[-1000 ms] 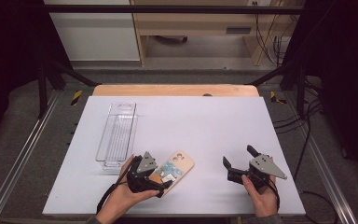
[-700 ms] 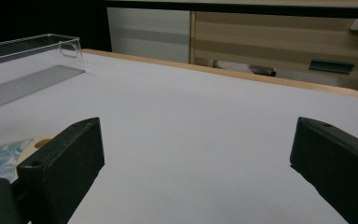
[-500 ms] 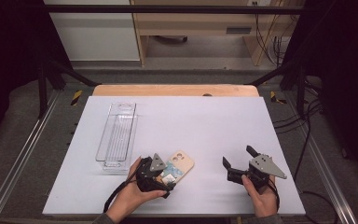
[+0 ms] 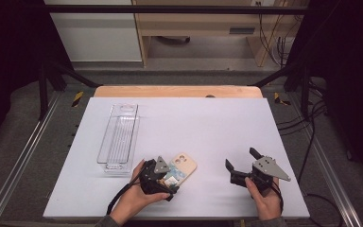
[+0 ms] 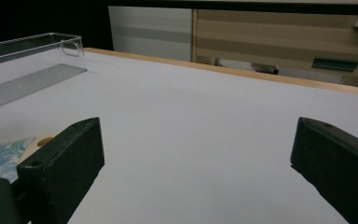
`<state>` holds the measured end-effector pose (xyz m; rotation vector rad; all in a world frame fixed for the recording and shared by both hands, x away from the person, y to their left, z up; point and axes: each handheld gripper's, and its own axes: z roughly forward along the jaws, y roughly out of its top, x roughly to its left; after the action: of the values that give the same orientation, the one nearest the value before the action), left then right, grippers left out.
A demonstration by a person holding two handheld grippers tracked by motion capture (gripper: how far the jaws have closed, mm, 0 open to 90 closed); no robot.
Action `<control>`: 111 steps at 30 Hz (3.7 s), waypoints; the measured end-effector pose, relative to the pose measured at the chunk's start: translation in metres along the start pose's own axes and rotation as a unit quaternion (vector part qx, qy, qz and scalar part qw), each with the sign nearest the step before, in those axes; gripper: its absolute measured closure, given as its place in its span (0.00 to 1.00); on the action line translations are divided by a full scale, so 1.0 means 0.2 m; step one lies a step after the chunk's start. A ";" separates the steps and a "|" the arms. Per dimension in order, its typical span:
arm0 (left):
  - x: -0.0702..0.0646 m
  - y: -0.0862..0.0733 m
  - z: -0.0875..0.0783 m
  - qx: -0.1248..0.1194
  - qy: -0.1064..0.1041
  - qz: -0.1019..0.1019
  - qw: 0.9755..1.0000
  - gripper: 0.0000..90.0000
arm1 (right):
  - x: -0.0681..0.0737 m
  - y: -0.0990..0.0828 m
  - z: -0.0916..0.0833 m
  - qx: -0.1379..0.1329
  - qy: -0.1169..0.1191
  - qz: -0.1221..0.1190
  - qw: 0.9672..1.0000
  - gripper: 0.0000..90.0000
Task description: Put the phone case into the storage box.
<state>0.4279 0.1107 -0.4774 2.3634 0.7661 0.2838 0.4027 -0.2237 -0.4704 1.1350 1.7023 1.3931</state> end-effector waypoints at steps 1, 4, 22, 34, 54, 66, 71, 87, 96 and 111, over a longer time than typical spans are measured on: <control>0.00 0.00 0.00 0.002 -0.001 0.000 1.000 0.04 | 0.00 0.00 0.00 0.000 0.001 0.001 1.000 0.03; 0.00 0.00 0.02 0.004 0.000 0.000 1.000 0.04 | 0.00 0.00 0.00 -0.001 0.002 0.000 1.000 0.03; 0.01 0.00 0.05 0.010 0.001 -0.011 1.000 0.04 | 0.00 0.00 0.00 -0.001 0.002 0.000 1.000 0.03; 0.00 -0.01 0.05 0.004 0.008 -0.010 1.000 0.08 | 0.00 0.00 0.00 -0.002 0.004 0.004 1.000 0.03; 0.03 -0.02 0.01 -0.078 0.004 -0.017 0.997 0.12 | 0.04 0.00 0.02 0.000 0.010 0.001 1.000 0.03; 0.05 0.04 -0.02 -0.155 0.013 -0.004 0.988 0.12 | 0.07 0.03 0.05 0.000 0.021 0.006 1.000 0.03; 0.07 0.10 -0.04 -0.183 0.021 0.003 0.983 0.12 | 0.08 0.04 0.06 -0.001 0.020 0.011 1.000 0.04; 0.07 0.19 -0.05 -0.232 0.032 0.007 0.972 0.12 | 0.09 0.11 0.10 0.004 0.021 0.032 0.999 0.03; 0.07 0.24 -0.07 -0.250 0.045 0.009 0.967 0.12 | 0.10 0.20 0.11 -0.011 0.033 0.047 0.998 0.04; 0.11 0.33 -0.13 -0.288 0.077 0.008 0.954 0.12 | 0.13 0.43 0.19 -0.027 0.053 0.042 0.997 0.04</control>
<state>0.4664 0.0958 -0.4146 1.8089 0.6266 0.6151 0.4451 -0.1789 -0.3938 1.1322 1.6970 1.5670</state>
